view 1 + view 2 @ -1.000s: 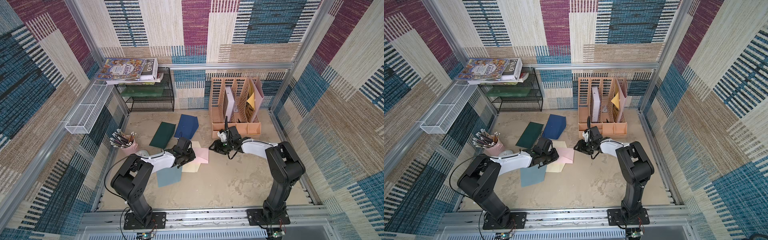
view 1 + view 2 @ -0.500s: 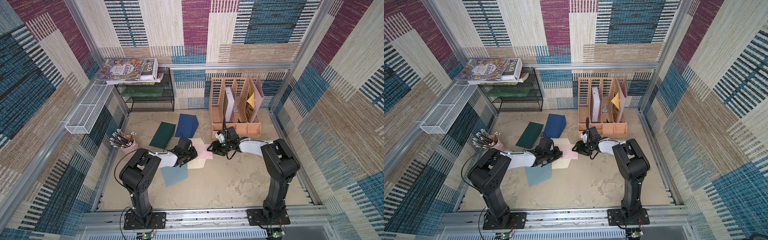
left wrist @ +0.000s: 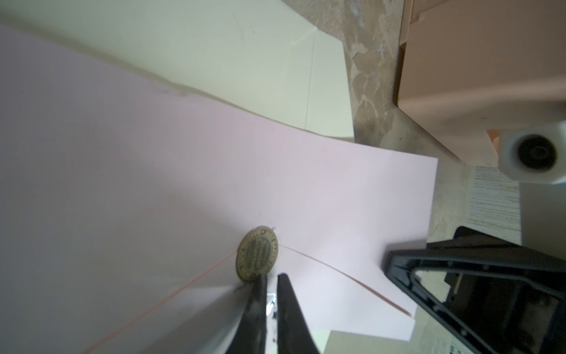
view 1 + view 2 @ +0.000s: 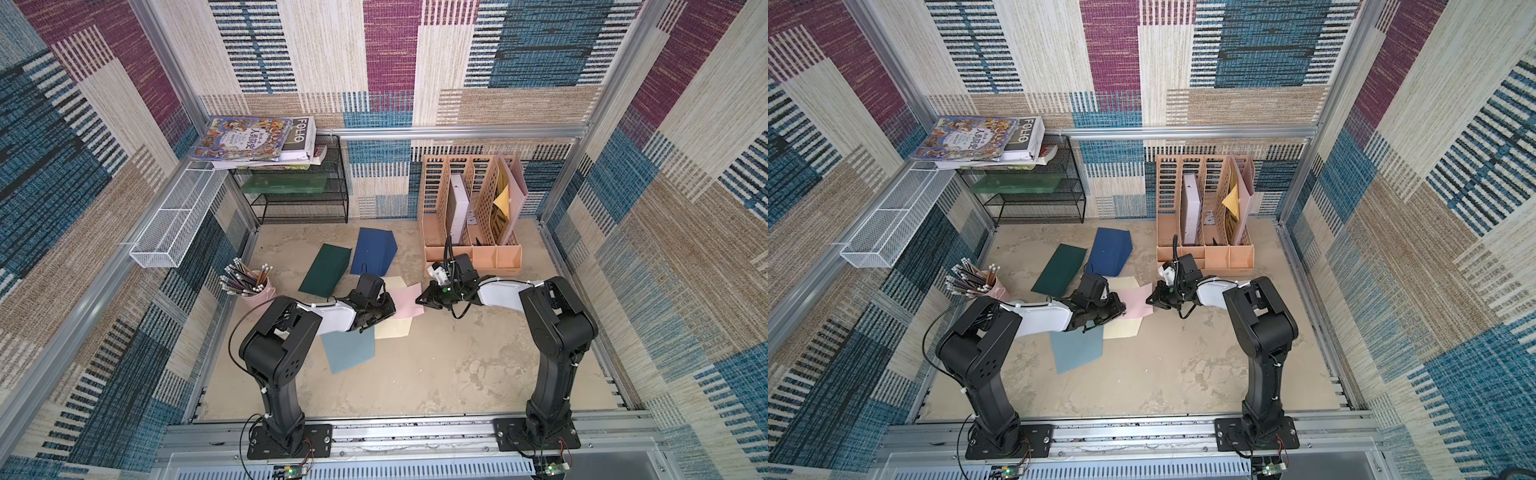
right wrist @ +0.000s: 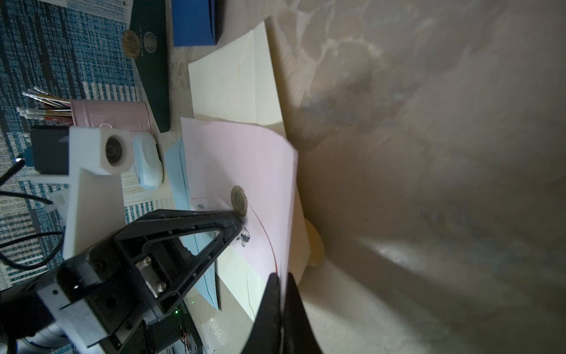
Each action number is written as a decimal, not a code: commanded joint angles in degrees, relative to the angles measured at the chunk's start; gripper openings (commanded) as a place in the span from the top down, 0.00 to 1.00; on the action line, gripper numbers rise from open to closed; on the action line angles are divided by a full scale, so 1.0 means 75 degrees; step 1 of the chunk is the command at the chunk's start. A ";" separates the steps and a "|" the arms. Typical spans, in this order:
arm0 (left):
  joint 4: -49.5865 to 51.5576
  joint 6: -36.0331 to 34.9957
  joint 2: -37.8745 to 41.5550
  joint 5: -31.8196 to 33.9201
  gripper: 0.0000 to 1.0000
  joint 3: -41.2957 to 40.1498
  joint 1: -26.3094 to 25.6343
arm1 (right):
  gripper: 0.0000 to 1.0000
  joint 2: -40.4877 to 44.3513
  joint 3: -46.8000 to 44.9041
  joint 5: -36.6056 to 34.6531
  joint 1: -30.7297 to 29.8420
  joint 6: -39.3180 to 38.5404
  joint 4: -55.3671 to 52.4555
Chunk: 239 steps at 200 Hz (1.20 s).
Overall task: Open the envelope
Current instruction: Pick up the envelope from the envelope.
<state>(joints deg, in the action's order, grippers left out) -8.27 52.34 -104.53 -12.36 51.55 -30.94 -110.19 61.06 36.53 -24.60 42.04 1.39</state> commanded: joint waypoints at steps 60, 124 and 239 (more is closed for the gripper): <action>0.1770 -0.1275 0.2420 0.1019 0.82 0.0217 -0.0008 | 1.00 0.0944 -0.0279 0.0335 -0.0064 0.0172 0.1098; 0.2523 -0.1847 0.3422 0.1503 0.81 0.0185 -0.0011 | 1.00 0.1969 -0.0325 0.0240 -0.0092 -0.0340 0.0401; 0.3062 -0.3473 0.4816 0.1631 0.77 0.0187 0.0315 | 1.00 0.4241 -0.0138 0.0674 -0.0087 -0.2738 -0.3142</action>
<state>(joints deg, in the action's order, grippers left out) 13.50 32.40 -70.15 1.72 52.62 -30.13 -81.84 59.35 40.32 -24.84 30.06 -9.39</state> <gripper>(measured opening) 0.229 0.056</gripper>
